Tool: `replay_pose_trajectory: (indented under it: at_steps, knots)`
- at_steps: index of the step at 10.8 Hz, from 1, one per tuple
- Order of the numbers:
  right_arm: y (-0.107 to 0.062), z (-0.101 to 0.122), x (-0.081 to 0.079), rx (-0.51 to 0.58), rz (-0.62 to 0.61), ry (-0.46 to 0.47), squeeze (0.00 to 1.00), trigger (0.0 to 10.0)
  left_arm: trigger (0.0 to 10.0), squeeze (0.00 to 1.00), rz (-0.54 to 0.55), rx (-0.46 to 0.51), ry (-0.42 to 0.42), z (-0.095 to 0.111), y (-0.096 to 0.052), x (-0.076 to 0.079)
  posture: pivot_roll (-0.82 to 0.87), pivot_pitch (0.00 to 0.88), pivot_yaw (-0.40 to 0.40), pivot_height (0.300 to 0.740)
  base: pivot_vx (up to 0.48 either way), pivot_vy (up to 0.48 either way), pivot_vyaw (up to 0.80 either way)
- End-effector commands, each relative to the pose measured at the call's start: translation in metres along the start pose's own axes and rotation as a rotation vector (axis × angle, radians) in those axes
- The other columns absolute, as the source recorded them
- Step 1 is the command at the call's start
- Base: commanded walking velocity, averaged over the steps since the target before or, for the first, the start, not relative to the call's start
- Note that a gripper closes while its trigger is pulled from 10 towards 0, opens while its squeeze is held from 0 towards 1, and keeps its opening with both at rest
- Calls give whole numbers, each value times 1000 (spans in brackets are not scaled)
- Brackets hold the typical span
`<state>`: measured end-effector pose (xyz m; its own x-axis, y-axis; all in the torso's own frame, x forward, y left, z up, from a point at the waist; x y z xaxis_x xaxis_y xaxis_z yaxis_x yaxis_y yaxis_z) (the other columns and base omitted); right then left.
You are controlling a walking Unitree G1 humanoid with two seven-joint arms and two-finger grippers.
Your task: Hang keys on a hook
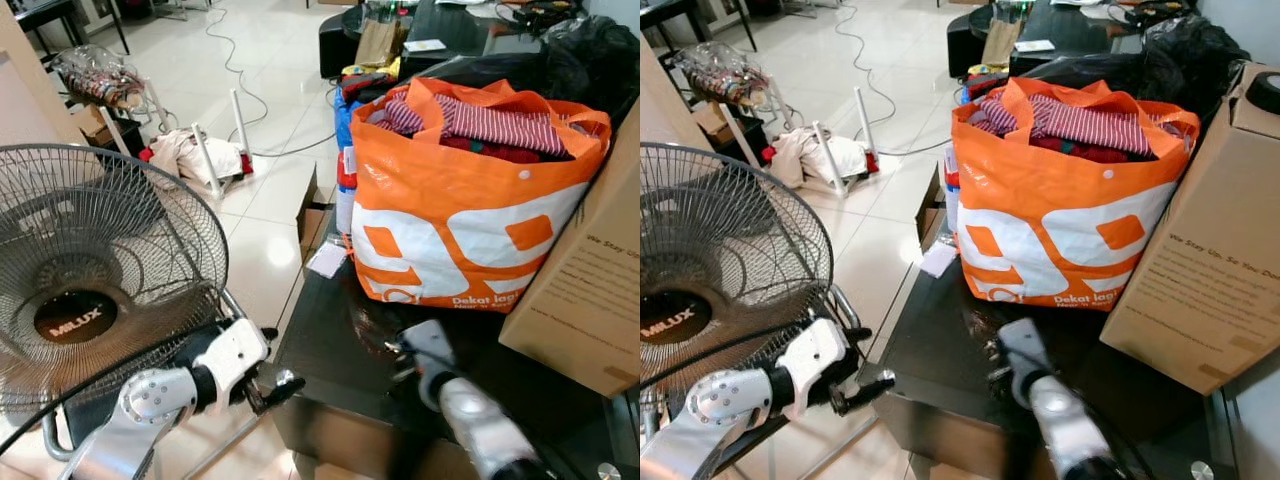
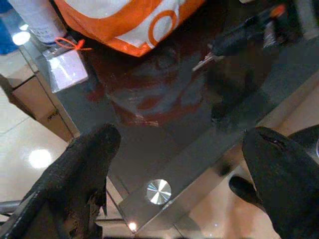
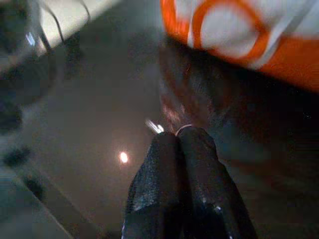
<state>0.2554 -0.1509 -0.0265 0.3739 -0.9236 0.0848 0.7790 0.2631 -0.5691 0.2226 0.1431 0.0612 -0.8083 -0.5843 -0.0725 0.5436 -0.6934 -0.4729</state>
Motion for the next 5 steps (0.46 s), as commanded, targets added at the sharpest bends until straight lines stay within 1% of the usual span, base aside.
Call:
replay_pose_trajectory:
  at_steps: [1,2,3,4,5]
  knots:
    - [-7,14,2,69,24,43,0,0,10000,0,44,16,-9,2,-4,-9,-60,0,79,740,0,0,0]
    - [-21,23,7,126,43,110,0,0,10000,0,74,38,-18,6,-5,-15,-61,0,83,740,0,0,0]
    - [-32,29,16,159,14,151,0,0,10000,0,115,67,-26,12,-4,-22,-65,0,91,740,0,0,0]
    - [-44,39,26,212,-54,223,0,0,10000,0,200,128,-64,23,-5,-32,-71,0,95,740,0,0,0]
    - [-52,47,33,255,-106,267,0,0,10000,0,280,175,-75,32,-5,-38,-78,0,87,740,0,0,0]
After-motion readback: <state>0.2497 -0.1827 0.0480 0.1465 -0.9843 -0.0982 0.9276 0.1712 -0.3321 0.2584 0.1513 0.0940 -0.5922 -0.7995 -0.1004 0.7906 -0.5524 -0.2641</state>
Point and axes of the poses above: a point about 5 cm out from each wrist's last joint towards the gripper, its own y axis pointing out of the wrist towards the gripper, its own z axis along the axis of the wrist's last joint, x = y × z, the point moved 2 cm from there along y, pointing out of the wrist towards the gripper, and after that the axes turned 3 degrees about -y, right-handed, at the moved point
